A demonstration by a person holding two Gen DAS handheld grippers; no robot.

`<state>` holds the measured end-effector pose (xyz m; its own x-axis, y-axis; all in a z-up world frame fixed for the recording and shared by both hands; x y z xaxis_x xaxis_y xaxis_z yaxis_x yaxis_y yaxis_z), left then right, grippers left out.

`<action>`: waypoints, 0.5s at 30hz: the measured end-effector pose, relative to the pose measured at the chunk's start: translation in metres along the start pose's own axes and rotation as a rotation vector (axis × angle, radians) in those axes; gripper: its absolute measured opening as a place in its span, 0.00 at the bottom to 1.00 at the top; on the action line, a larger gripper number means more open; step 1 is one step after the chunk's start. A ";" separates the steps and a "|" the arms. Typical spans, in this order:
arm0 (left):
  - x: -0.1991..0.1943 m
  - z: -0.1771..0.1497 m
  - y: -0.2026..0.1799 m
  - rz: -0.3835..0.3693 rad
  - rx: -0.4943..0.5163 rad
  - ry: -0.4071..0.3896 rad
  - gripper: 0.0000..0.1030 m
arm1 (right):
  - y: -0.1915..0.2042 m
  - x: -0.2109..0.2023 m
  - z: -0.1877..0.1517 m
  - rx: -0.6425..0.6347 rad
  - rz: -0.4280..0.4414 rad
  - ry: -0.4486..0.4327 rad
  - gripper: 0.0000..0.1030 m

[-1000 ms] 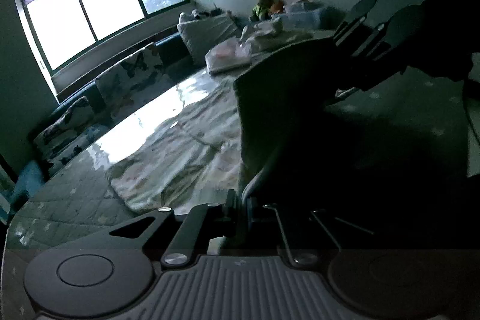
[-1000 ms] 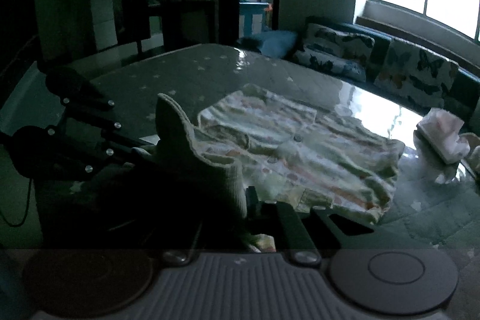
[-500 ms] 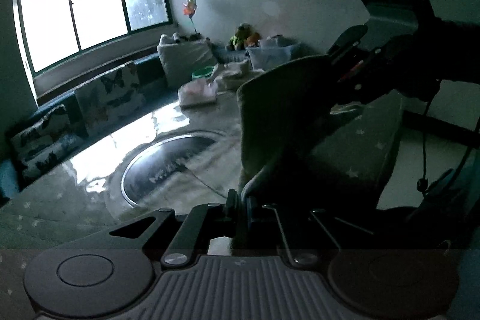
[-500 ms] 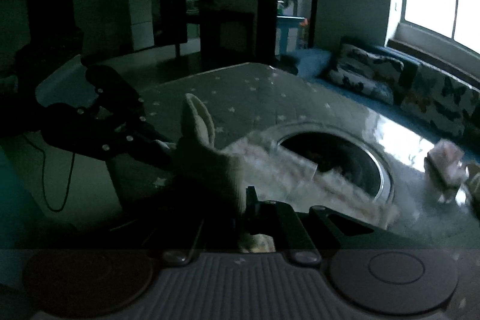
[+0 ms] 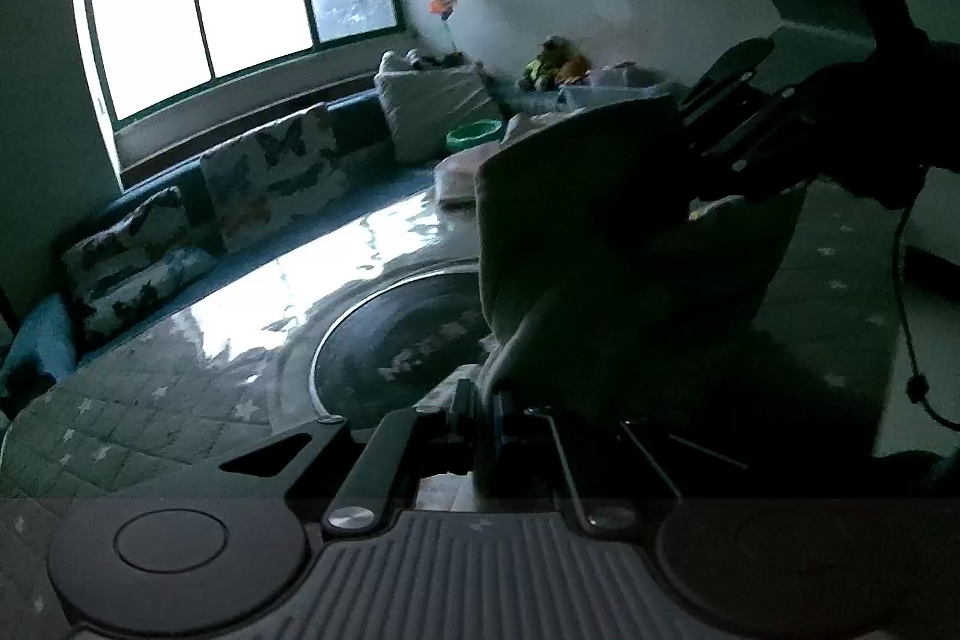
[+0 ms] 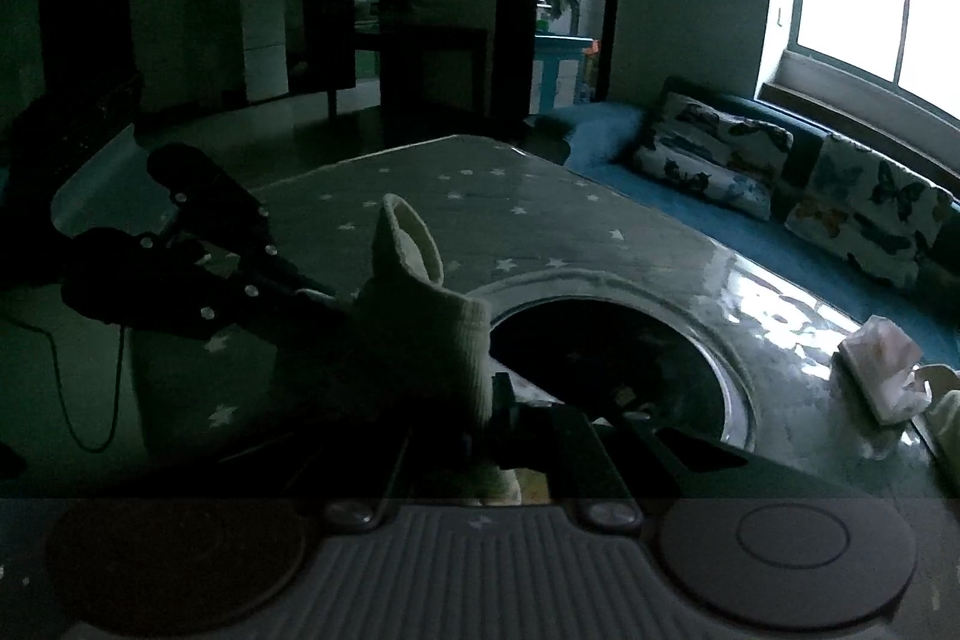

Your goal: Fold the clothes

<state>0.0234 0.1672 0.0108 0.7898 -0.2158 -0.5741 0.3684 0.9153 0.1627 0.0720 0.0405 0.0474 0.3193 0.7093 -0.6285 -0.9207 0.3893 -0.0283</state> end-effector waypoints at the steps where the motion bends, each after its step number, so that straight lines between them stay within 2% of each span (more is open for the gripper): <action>1: 0.006 0.000 0.004 0.004 -0.005 0.008 0.06 | -0.005 0.006 0.001 0.004 -0.003 0.004 0.05; 15: 0.079 -0.009 0.054 0.072 -0.123 0.141 0.06 | -0.055 0.095 0.000 0.073 -0.046 0.070 0.05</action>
<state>0.1008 0.2024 -0.0328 0.7321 -0.1068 -0.6728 0.2443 0.9631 0.1130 0.1530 0.0867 -0.0105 0.3420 0.6480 -0.6805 -0.8860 0.4637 -0.0036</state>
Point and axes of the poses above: each gripper's, at about its wrist camera, not at the fingertips, and x roughly the way its jaws point, y to its left, z to its top, the point moved 7 cm from there along x, roughly the way its jaws point, and after that the axes turned 2 degrees about y, right-handed, at the moved point
